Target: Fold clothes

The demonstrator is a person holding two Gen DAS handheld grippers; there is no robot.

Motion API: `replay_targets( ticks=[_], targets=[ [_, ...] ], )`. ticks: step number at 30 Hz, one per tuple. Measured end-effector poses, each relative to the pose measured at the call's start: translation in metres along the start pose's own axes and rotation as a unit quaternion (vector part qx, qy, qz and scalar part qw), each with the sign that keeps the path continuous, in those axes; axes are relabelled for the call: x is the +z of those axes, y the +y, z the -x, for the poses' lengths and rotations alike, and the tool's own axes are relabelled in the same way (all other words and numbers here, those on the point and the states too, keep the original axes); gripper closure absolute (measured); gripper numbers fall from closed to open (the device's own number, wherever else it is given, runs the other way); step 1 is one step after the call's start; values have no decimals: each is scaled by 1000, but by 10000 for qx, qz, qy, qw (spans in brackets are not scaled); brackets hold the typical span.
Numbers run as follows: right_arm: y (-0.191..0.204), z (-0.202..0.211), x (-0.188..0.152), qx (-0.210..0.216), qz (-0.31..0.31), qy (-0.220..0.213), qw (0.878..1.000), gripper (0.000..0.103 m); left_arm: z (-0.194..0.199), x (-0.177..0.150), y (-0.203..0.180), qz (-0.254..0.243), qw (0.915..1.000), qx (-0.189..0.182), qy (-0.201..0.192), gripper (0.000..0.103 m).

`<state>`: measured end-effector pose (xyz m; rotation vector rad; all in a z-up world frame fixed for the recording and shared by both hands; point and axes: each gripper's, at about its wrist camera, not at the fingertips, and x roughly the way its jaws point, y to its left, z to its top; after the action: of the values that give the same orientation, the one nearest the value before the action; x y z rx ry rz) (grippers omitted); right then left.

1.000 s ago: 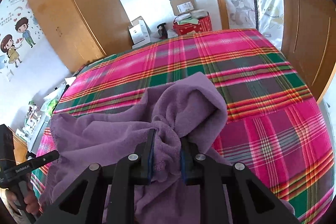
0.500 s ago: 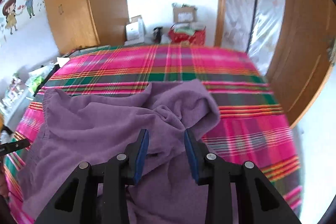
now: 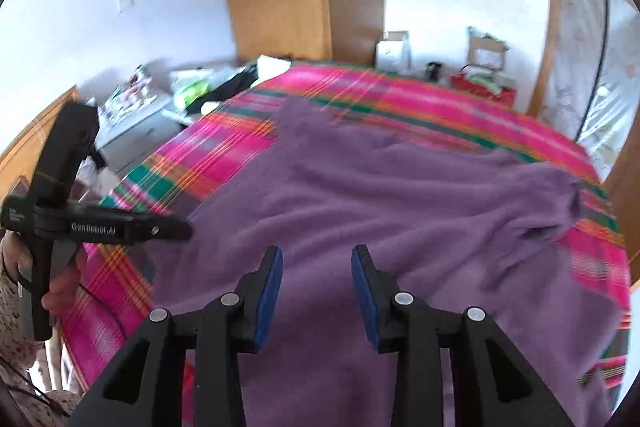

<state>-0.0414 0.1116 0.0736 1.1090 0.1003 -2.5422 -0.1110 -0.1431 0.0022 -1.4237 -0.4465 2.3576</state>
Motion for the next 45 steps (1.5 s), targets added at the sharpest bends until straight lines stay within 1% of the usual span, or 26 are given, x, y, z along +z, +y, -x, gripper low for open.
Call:
replay_targets(
  ticks=[2, 3, 5, 9, 11, 13, 16, 19, 22, 27, 30, 37, 39, 40, 41, 45],
  targets=[
    [11, -10, -3, 267, -2, 103, 9996, 67, 4, -4, 2, -20, 9998, -180, -20, 65],
    [18, -14, -6, 333, 35, 162, 9993, 67, 5, -5, 3, -23, 9996, -293, -4, 65],
    [29, -20, -13, 348, 138, 237, 9990, 67, 7, -9, 6, -35, 9986, -526, 55, 65],
    [43, -33, -19, 343, 249, 395, 9983, 67, 9, -13, 3, -232, 9975, -661, 97, 65],
    [50, -33, -19, 354, 299, 361, 9983, 67, 13, -17, 2, -318, 9968, -735, 67, 65],
    [56, -37, -15, 461, 287, 360, 9979, 67, 17, -20, 7, -275, 9958, -877, 49, 65],
    [65, -47, -6, 585, 141, 356, 9976, 67, 22, -24, 19, -68, 9942, -1071, 7, 65],
    [74, -63, 0, 599, 46, 454, 9972, 67, 30, -28, 29, 51, 9931, -1171, -19, 65],
    [81, -70, 3, 462, 41, 510, 9976, 67, 42, -33, 37, 74, 9928, -1195, -59, 65],
    [93, -78, 6, 152, 80, 580, 9982, 67, 58, -31, 54, 263, 9927, -1128, -329, 65],
    [100, -83, 7, -33, 103, 622, 9980, 67, 56, -28, 58, 380, 9912, -1211, -377, 65],
    [114, -91, 9, -417, 125, 712, 9965, 68, 47, -11, 62, 486, 9923, -1081, -345, 65],
    [114, -90, 8, -462, 89, 731, 9962, 72, 46, -5, 67, 604, 9912, -1123, -365, 65],
    [114, -89, 7, -485, 71, 740, 9961, 80, 45, -2, 68, 633, 9907, -1156, -349, 65],
    [113, -88, 7, -507, 53, 749, 9959, 83, 43, 1, 69, 656, 9902, -1191, -328, 65],
    [111, -79, 2, -511, 30, 727, 9960, 89, 40, 7, 67, 623, 9905, -1189, -288, 65]
  ],
)
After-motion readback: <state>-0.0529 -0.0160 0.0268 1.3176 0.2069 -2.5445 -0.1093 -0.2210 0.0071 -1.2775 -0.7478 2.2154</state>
